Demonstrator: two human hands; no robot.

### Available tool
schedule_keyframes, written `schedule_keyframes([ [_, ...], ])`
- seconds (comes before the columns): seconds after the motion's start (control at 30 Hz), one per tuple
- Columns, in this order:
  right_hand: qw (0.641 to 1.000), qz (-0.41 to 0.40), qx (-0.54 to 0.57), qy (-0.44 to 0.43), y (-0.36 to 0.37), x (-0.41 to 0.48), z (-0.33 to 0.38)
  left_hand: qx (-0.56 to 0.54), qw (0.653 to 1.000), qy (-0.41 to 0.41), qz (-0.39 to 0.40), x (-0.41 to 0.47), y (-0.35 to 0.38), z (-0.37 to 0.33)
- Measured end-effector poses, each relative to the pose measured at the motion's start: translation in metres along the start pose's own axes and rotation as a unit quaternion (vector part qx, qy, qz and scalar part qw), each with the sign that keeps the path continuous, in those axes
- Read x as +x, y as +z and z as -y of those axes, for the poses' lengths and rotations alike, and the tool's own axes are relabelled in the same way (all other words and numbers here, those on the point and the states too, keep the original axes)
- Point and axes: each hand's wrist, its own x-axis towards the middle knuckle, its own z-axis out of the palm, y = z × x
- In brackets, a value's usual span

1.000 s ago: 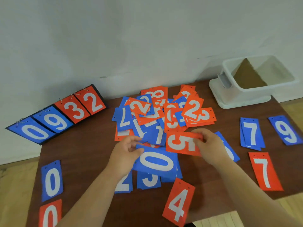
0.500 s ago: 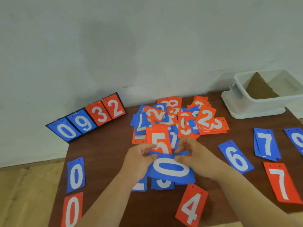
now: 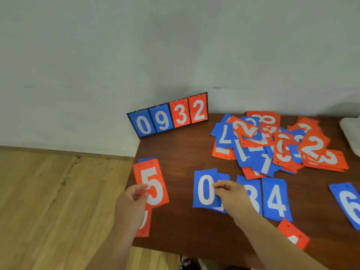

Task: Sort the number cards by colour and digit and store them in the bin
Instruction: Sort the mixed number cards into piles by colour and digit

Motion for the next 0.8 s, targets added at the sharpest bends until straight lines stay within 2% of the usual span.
schedule_keyframes([
  [0.1,0.996,0.053,-0.044,-0.055,0.068,0.011,0.018,-0.021,0.999,-0.024,-0.011,0.001,-0.038,0.031],
  [0.2,0.987,0.085,-0.086,-0.109,0.134,0.029,0.038,-0.027,0.997,-0.033,-0.065,-0.005,-0.074,0.052],
  [0.33,0.972,0.097,-0.155,-0.150,0.199,0.063,0.051,-0.029,0.991,-0.060,-0.114,-0.011,-0.105,0.079],
  [0.57,0.896,0.069,-0.389,-0.203,0.241,0.106,0.023,-0.035,0.989,-0.096,-0.107,-0.001,-0.108,0.114],
  [0.67,0.913,0.072,-0.358,-0.184,0.228,0.096,0.036,-0.036,0.991,-0.098,-0.083,0.009,-0.097,0.104],
  [0.73,0.938,0.068,-0.278,-0.194,0.206,0.077,0.049,-0.044,0.994,-0.084,-0.057,0.013,-0.086,0.088],
  [0.8,0.960,0.103,-0.193,-0.172,0.174,0.047,0.057,-0.054,0.996,-0.070,-0.012,0.016,-0.070,0.071],
])
